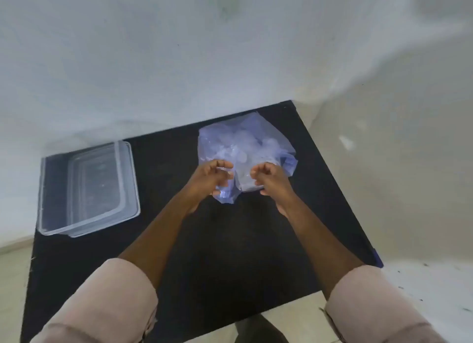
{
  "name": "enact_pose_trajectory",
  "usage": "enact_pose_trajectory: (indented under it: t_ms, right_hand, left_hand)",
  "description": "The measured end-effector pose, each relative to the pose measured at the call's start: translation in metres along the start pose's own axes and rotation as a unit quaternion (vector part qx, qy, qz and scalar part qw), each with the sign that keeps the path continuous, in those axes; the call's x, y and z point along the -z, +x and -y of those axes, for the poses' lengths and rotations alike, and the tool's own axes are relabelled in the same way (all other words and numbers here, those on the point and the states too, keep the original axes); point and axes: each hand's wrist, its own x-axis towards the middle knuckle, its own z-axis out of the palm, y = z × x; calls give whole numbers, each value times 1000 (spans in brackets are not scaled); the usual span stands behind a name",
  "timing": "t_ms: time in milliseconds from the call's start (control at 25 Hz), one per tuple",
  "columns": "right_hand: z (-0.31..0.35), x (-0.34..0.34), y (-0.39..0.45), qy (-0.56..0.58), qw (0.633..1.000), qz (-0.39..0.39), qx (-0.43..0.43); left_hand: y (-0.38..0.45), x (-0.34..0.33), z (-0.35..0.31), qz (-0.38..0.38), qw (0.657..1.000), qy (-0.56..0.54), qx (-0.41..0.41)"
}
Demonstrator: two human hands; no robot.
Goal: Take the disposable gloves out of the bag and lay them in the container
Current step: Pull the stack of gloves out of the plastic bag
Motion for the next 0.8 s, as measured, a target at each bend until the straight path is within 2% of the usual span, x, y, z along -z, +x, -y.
enact_pose_trajectory:
  t_ms: [40, 80, 120, 200, 280, 480, 600, 680, 800]
  right_hand:
    - [-4, 4, 8, -37, 998, -54, -12]
    - [-9, 10, 19, -87, 988, -121, -27]
    - [-20, 16, 31, -130, 977, -167, -40]
    - [-33, 21, 50, -191, 962, -186, -64]
    - [-38, 22, 69, -198, 958, -183, -94]
    - [-31, 12, 89, -160, 971, -154, -92]
    - [-26, 10, 87, 6, 989, -126, -83]
    - [-29, 10, 71, 117, 981, -109, -111]
    - [-46, 13, 25, 165, 973, -54, -150]
  left_hand:
    - [7, -7, 5, -22, 997, 75, -15]
    - [17, -13, 9, -51, 980, 190, -42]
    - [25, -20, 20, -66, 948, 304, -61]
    - [31, -37, 31, -97, 866, 486, -57]
    - [40, -43, 35, -116, 834, 538, -29]
    - [63, -42, 32, -96, 884, 458, -15]
    - [71, -36, 29, -113, 896, 429, -35]
    - [73, -31, 28, -126, 901, 413, -39]
    - [70, -26, 28, -138, 906, 398, -34]
